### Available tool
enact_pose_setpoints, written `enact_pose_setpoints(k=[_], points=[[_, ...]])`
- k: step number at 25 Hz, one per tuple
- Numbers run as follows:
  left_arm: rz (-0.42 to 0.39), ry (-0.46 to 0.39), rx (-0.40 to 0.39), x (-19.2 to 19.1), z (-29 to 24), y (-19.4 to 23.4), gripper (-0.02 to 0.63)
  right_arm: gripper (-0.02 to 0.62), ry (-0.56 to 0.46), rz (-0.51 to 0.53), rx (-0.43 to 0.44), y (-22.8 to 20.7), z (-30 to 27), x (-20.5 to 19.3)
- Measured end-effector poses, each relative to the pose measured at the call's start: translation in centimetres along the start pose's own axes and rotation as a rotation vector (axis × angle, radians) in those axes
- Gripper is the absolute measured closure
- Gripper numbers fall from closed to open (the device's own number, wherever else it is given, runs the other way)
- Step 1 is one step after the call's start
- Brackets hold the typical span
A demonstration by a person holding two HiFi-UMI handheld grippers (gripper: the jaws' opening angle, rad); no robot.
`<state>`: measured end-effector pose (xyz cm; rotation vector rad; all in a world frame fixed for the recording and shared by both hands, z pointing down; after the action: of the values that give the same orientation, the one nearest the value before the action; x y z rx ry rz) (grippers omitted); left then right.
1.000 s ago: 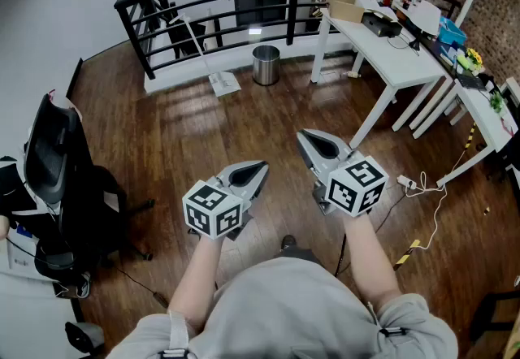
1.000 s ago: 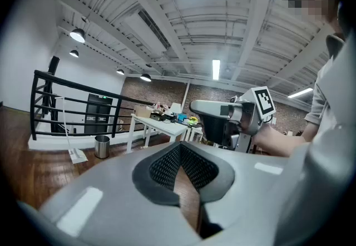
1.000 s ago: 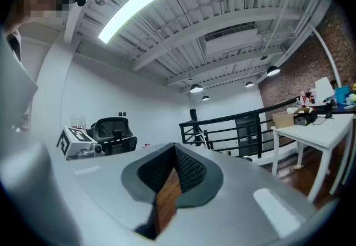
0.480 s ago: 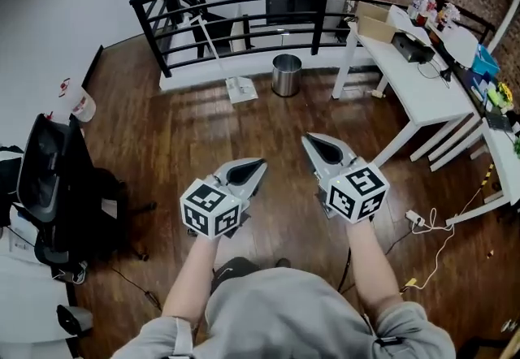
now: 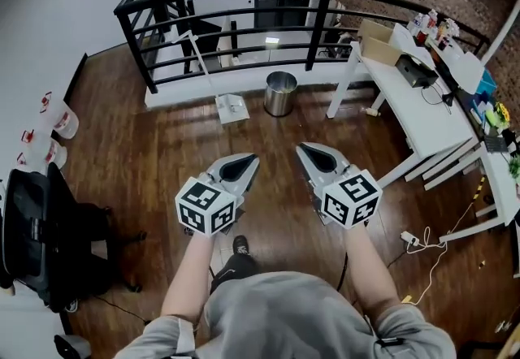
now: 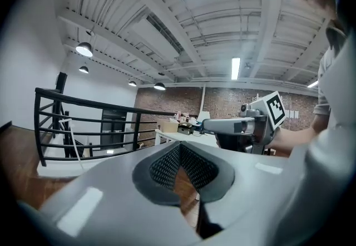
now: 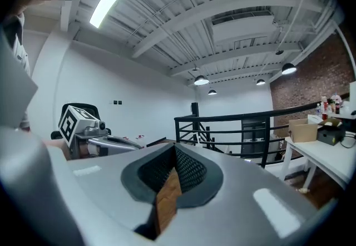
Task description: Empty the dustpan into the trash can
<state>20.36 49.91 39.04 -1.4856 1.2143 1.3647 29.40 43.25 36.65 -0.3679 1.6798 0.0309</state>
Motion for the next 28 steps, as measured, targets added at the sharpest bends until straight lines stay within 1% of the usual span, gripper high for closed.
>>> enact_pose_setpoints(k=[3, 6, 9, 11, 15, 18, 23, 26, 28], points=[[0.025, -0.014, -0.015, 0.9, -2.1, 5.1, 0.601, 0.597, 0.017, 0.002, -0.027, -1.9, -4.5, 1.7], [0.041, -0.008, -0.023, 0.9, -3.5, 10.3, 0.601, 0.597, 0.03, 0.01, -0.047, -3.0, -9.0, 2.7], [0.073, -0.008, -0.026, 0.9, -5.0, 15.5, 0.601, 0.597, 0.049, 0.013, -0.052, -4.3, -13.5, 3.0], [0.079, -0.002, -0.026, 0.8, -6.2, 18.4, 0.601, 0.597, 0.059, 0.0, -0.056, -5.7, -16.2, 3.0], [0.09, 0.009, -0.001, 0.3, -9.2, 24.3, 0.601, 0.597, 0.072, -0.023, -0.044, -9.0, -21.7, 3.2], [0.087, 0.016, 0.04, 0.0, -12.0, 29.2, 0.601, 0.597, 0.069, -0.033, -0.027, -12.3, -26.2, 3.7], [0.077, 0.014, 0.149, 0.5, -17.8, 38.2, 0.601, 0.597, 0.065, -0.047, 0.027, -18.6, -34.7, 5.8], [0.071, 0.011, 0.215, 0.8, -20.6, 43.4, 0.601, 0.597, 0.06, -0.026, 0.071, -21.4, -39.3, 7.7], [0.073, -0.001, 0.264, 1.0, -22.5, 46.9, 0.601, 0.597, 0.063, -0.013, 0.085, -23.5, -42.4, 8.7]])
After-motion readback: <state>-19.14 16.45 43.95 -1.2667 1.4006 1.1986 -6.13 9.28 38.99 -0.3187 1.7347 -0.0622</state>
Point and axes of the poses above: the fingertips, and each gripper's own axes: z backward along the fingers, y to its left, x out of its top, the point moved 2 cm from there along z, backward along the fingers, and after that the axes turned 7 degrees about -z, right-handed, at the moved point
